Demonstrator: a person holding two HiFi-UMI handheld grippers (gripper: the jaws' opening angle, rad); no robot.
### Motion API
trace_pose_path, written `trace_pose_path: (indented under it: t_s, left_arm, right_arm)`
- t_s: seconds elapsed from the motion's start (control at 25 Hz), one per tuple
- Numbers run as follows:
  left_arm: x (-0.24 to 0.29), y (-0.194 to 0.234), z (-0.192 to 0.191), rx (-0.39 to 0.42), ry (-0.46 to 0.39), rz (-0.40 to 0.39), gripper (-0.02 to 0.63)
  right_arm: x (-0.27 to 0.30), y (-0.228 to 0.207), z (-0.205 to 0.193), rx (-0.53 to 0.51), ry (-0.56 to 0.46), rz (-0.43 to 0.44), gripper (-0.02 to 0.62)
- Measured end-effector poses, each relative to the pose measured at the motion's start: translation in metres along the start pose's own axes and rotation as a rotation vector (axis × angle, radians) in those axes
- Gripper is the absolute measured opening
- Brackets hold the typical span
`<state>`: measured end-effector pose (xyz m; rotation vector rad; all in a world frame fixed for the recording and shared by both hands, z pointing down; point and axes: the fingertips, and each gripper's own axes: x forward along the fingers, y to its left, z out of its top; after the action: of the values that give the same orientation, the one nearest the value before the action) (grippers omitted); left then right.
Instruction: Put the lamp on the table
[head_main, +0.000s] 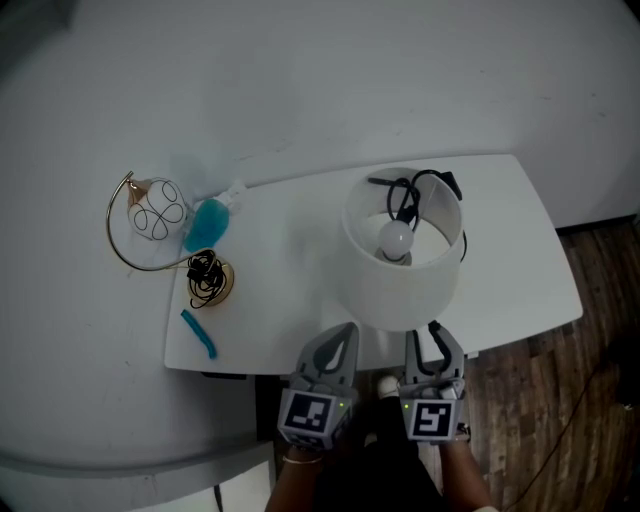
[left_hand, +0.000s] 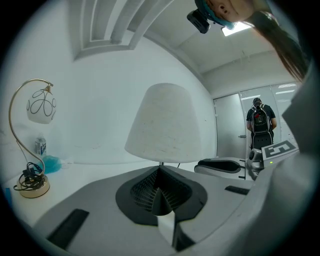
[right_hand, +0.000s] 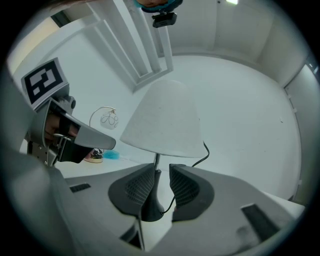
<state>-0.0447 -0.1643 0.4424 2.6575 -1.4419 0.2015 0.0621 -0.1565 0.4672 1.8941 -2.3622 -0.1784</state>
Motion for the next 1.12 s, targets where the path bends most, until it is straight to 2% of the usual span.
trace_pose_path:
  t_s: [0.4, 0.48, 0.6, 1.12]
  left_arm:
    - [-0.016, -0.010, 0.014, 0.007, -0.020, 0.007, 0.006]
    - [-0.017, -0.012, 0.020, 0.012, -0.032, 0.006, 0.006]
    - [-0.022, -0.014, 0.026, 0.019, -0.047, 0.003, 0.006]
    - [-0.046, -0.022, 0.047, 0.084, -0.093, 0.009, 0.006]
  right_arm:
    - [-0.023, -0.002, 0.017, -0.013, -0.011, -0.019, 0.064]
    - [-0.026, -0.003, 0.021, -0.014, -0.016, -0.026, 0.031]
    - [-0.030, -0.001, 0.029, -0.010, -0.027, -0.028, 0.028]
    - [-0.049, 0.008, 0.072, -0.065, -0.096, -0.016, 0.002]
